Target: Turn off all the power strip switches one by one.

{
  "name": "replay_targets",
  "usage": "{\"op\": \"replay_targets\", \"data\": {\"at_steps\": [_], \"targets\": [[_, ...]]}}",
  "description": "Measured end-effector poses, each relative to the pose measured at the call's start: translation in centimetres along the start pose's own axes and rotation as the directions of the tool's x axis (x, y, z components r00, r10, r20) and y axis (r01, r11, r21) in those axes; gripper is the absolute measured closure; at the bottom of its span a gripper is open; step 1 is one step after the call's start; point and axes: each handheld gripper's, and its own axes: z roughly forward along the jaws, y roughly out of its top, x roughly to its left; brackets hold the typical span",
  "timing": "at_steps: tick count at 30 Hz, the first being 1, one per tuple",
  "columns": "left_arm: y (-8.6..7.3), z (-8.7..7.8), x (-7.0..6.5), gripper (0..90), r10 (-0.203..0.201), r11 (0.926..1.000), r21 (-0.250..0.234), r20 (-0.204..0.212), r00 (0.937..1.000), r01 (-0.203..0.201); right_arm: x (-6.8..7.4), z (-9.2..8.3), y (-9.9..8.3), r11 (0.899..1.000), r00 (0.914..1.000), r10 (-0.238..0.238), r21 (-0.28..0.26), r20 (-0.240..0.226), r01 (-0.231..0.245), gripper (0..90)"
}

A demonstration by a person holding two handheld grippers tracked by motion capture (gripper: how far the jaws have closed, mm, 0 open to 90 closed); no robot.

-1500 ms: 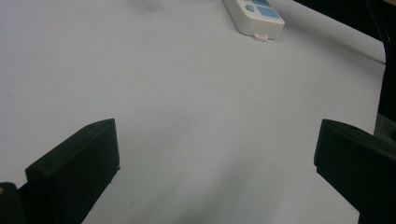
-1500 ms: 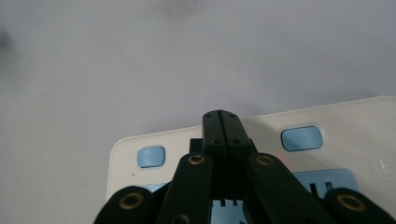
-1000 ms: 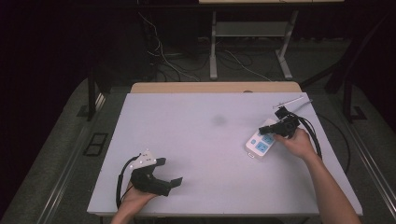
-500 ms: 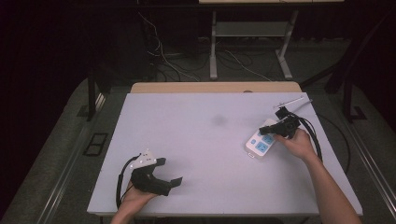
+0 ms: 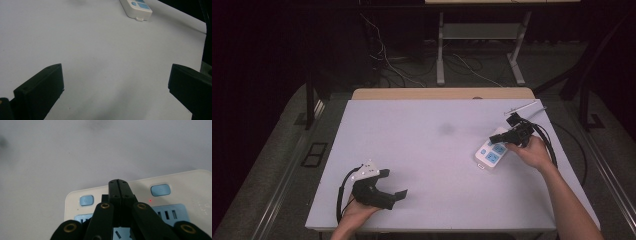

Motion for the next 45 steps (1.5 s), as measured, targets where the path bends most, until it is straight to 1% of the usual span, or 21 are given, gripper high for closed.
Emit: {"op": "replay_targets", "data": {"at_steps": [10, 14, 25, 29, 36, 42, 45], "targets": [[0.0, 0.0, 0.1, 0.0, -0.001, 1.0000, -0.001, 0.000, 1.0000, 0.001, -0.4, -1.2, 1.4, 1.000, 0.9995, -0.007, -0.004, 0.031, 0.007, 90.0], [0.0, 0.0, 0.1, 0.0, -0.001, 1.0000, 0.000, 0.000, 1.0000, 0.001, -0.9, -1.4, 1.5, 1.000, 0.9992, 0.004, -0.004, 0.039, -0.004, 90.0], [0.0, -0.1, 0.2, 0.0, -0.002, 1.0000, 0.001, -0.005, 1.0000, 0.002, -2.5, -0.8, 1.2, 0.999, 0.9986, 0.038, -0.017, 0.038, -0.037, 90.0], [0.0, -0.1, 0.2, 0.0, 0.000, 1.0000, 0.001, -0.005, 1.0000, 0.000, -2.9, -0.7, 1.2, 0.999, 0.9982, 0.047, -0.024, 0.038, -0.046, 90.0], [0.0, -0.1, 0.2, 0.0, 0.000, 1.0000, 0.002, -0.004, 1.0000, 0.000, -3.4, -0.6, 1.1, 0.997, 0.9975, 0.066, -0.042, 0.026, -0.065, 90.0], [0.0, -0.1, 0.2, 0.0, 0.002, 1.0000, 0.003, -0.004, 1.0000, -0.002, -3.6, -0.3, 1.0, 0.997, 0.9967, 0.076, -0.032, 0.026, -0.076, 90.0], [0.0, 0.0, 0.2, 0.0, 0.002, 1.0000, 0.003, -0.006, 1.0000, -0.002, -3.6, 0.0, 1.0, 0.997, 0.9968, 0.074, -0.014, 0.032, -0.073, 90.0]]}}
